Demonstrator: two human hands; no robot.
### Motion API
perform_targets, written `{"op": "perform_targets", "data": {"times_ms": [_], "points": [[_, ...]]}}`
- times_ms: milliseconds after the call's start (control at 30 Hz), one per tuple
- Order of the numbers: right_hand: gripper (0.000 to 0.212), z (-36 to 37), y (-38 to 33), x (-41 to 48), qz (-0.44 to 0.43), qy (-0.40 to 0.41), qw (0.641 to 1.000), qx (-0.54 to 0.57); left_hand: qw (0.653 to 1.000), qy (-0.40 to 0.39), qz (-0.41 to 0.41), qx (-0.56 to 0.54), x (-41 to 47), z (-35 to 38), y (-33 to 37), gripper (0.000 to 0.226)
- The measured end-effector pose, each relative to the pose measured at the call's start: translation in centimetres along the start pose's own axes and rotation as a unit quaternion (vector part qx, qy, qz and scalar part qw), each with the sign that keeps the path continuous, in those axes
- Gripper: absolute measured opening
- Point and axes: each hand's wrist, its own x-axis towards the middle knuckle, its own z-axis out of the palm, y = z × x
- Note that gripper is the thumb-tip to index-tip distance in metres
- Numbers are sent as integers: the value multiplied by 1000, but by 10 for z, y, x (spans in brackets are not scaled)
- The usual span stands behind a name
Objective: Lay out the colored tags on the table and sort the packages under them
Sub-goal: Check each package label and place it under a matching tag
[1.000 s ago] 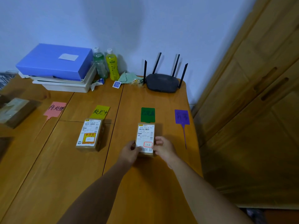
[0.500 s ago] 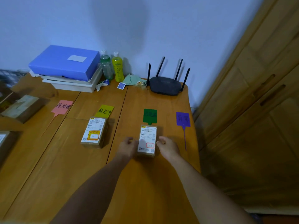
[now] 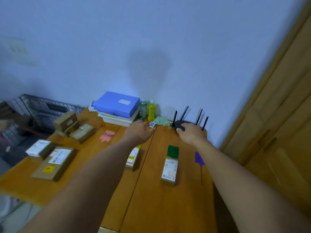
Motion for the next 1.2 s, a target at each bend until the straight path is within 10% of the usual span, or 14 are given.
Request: {"op": "perform_targets", "data": {"times_ms": [433, 1200], "points": [[57, -101, -131, -33, -43, 71, 996, -19, 998, 3, 29, 62, -31, -158, -49, 60], [60, -17, -373, 36, -32, 82, 996, -34, 994, -6, 32, 109, 33, -254, -295, 62]]}}
